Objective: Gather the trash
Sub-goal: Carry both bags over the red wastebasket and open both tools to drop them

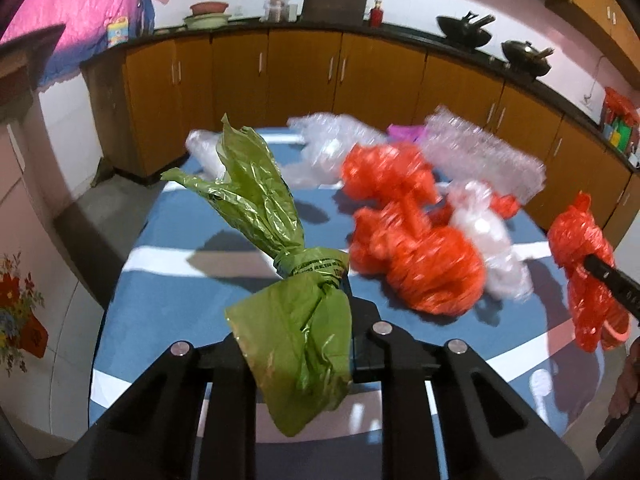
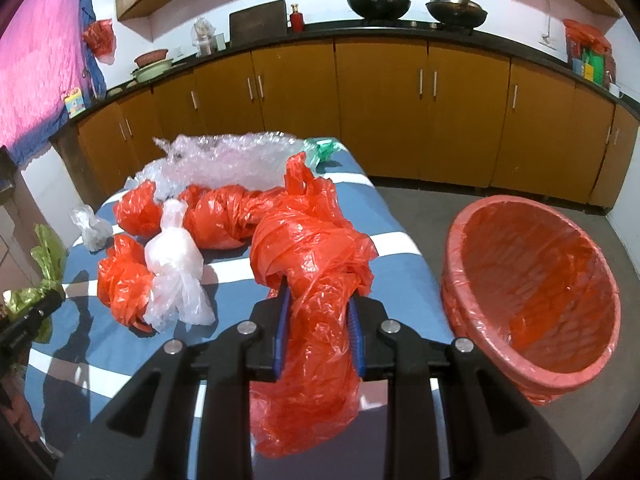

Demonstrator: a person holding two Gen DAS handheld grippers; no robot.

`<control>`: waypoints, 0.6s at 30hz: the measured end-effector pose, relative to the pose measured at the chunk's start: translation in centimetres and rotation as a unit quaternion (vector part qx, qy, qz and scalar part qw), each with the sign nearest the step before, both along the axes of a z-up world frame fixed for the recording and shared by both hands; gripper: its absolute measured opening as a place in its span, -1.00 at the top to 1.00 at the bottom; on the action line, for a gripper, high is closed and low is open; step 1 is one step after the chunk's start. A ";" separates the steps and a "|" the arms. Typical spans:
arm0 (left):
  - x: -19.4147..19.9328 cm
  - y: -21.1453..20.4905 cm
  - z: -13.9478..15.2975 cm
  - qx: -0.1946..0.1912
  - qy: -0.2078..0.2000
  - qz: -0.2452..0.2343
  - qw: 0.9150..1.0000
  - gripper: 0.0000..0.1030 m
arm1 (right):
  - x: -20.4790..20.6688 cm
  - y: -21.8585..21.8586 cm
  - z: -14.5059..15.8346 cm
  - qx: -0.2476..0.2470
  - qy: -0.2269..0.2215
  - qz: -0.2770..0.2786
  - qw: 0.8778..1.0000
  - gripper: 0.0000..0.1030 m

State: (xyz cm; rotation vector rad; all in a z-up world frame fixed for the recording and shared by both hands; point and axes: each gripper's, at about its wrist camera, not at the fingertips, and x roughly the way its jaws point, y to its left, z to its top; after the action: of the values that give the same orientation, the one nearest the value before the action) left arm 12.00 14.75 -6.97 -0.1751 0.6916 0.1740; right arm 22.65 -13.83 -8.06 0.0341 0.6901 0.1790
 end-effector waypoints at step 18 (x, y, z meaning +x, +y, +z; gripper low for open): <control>4.5 -17.0 5.4 -0.013 -0.050 -0.210 0.976 0.63 | -1.8 -13.5 4.3 -0.002 -0.054 -0.120 0.991 0.51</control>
State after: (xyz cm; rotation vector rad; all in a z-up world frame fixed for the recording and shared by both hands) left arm 16.47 -2.22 -1.56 -0.0592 0.6160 -0.2473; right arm 20.87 -27.37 -3.75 0.1028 0.5726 -0.0515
